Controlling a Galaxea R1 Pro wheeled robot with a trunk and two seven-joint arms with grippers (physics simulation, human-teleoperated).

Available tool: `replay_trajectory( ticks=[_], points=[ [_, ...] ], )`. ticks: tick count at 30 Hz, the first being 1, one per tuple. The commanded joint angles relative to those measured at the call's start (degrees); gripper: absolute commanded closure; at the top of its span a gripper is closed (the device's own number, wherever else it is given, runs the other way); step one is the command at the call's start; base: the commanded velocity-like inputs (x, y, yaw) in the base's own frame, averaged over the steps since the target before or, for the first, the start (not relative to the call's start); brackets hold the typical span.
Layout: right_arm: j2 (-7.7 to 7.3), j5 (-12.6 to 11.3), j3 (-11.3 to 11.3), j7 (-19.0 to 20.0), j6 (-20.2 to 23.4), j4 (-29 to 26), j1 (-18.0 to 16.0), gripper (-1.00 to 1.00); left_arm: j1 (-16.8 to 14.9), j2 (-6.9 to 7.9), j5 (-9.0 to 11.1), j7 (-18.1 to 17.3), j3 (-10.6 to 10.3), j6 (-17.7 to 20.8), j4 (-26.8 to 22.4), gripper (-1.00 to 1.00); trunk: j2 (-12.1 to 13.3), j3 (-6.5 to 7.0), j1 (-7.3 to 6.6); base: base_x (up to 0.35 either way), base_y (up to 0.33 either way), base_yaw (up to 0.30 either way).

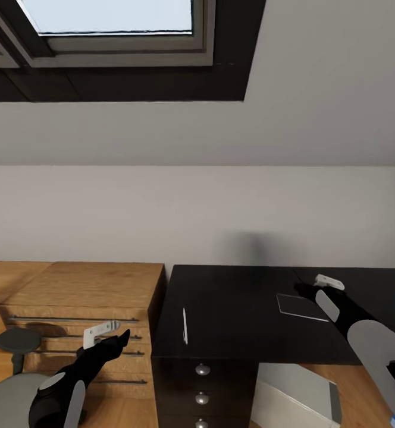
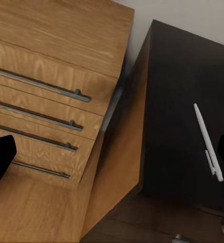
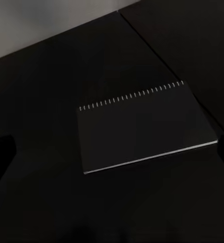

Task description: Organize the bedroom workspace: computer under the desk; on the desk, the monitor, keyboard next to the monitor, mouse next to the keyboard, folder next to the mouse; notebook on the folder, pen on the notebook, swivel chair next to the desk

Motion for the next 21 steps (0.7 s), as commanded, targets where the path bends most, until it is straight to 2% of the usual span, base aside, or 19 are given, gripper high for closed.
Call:
replay_trajectory(
  ticks=[1,10,14,15,18,21],
  points=[
    [-0.06,-0.54,0.48,-0.44,0.26,-0.15,-0.03,-1.0,-0.06,-0.06,0.28,-0.26,0.16,0.36,-0.07,-1.0,-0.05,-0.08,0.01,0.031,0.0,0.0],
    [-0.06,-0.19,0.59,-0.36,0.23,0.09,-0.03,-1.0,-0.06,-0.06,0.28,-0.26,0.07,0.36,-0.07,-1.0,-0.05,-0.08,0.01,0.224,0.0,0.0],
    [-0.06,1.3,0.58,-0.34,0.19,0.21,-0.03,-1.0,-0.06,-0.06,0.31,-0.26,0.06,0.36,-0.07,-1.0,-0.05,-0.08,0.01,0.262,0.0,0.0],
    [0.09,5.71,0.57,-0.33,0.11,0.67,-0.03,-1.0,-0.06,-0.14,0.34,-0.31,0.0,0.36,-0.07,-1.0,-0.05,-0.08,0.01,0.247,0.0,0.0],
    [0.16,7.76,0.52,-0.33,0.01,1.37,-0.03,-1.0,-0.06,-0.15,0.35,-0.33,-0.02,0.36,-0.07,-1.0,-0.05,-0.08,0.01,0.246,0.0,0.0],
    [0.18,8.56,0.52,-0.33,-0.21,1.84,-0.03,-1.0,-0.06,-0.15,0.34,-0.34,-0.03,0.36,-0.07,-1.0,-0.05,-0.08,0.01,0.239,0.0,0.0]
  ],
)
